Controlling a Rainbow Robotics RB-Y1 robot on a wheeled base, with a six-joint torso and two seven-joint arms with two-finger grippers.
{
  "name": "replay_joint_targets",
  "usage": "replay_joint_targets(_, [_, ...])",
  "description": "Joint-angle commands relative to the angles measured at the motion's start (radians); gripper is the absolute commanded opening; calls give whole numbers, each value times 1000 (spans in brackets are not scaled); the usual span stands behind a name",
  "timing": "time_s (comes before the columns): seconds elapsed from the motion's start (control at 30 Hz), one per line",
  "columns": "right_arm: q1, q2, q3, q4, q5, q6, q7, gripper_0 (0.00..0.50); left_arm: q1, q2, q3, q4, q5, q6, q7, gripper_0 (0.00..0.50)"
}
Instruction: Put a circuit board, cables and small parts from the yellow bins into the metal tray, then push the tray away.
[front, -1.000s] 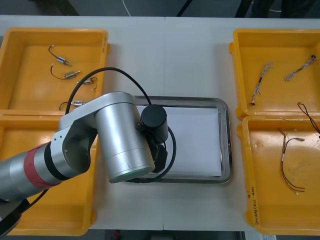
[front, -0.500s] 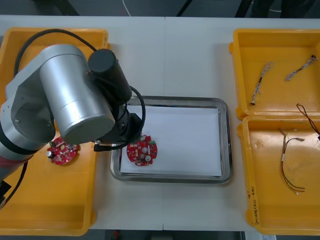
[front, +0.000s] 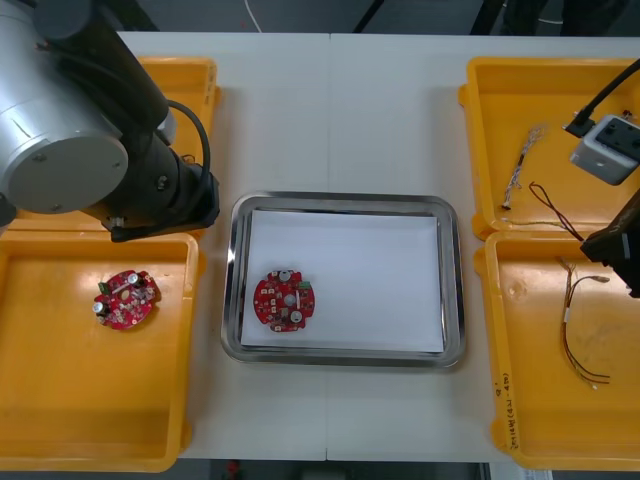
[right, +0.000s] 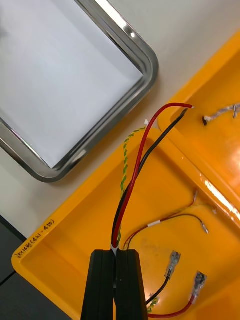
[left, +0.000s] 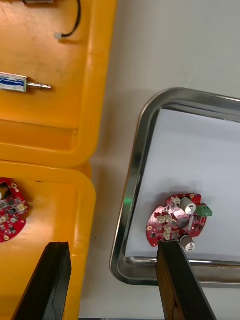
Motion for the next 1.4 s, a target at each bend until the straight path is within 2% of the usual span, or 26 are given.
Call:
replay_joint_targets(0.03, [-166, -37, 139, 11, 4, 7, 29, 0, 3, 66, 80, 47, 17, 8, -166, 500])
replay_joint_targets(0.2, [-304, -8, 276, 48, 9, 7, 27, 0, 3, 86, 157, 131, 18, 8, -254, 500])
replay_joint_targets(0.4, [-411, 82, 409, 105, 35, 7, 37, 0, -26, 95, 232, 234, 12, 8, -370, 500])
replay_joint_targets(0.53, [-454, 167, 471, 134, 81, 7, 38, 0, -57, 95, 261, 306, -8, 8, -441, 500])
replay_joint_targets(0.67, [-466, 254, 520, 145, 159, -1, 41, 0, -87, 91, 269, 374, -64, 8, -505, 500])
replay_joint_targets(0.8, [-465, 305, 586, 160, 236, -9, 52, 0, -101, 71, 298, 438, -110, -43, -567, 500])
replay_joint_targets(1.0, [-465, 329, 695, 185, 306, -24, 80, 0, -110, 22, 356, 489, -187, -97, -613, 500])
replay_joint_targets(1.27, [-445, 334, 819, 205, 391, -117, 119, 0, -135, 8, 378, 556, -193, -194, -608, 500])
replay_joint_targets(1.4, [-436, 336, 874, 215, 440, -147, 192, 0, -190, -1, 378, 644, -209, -227, -630, 500])
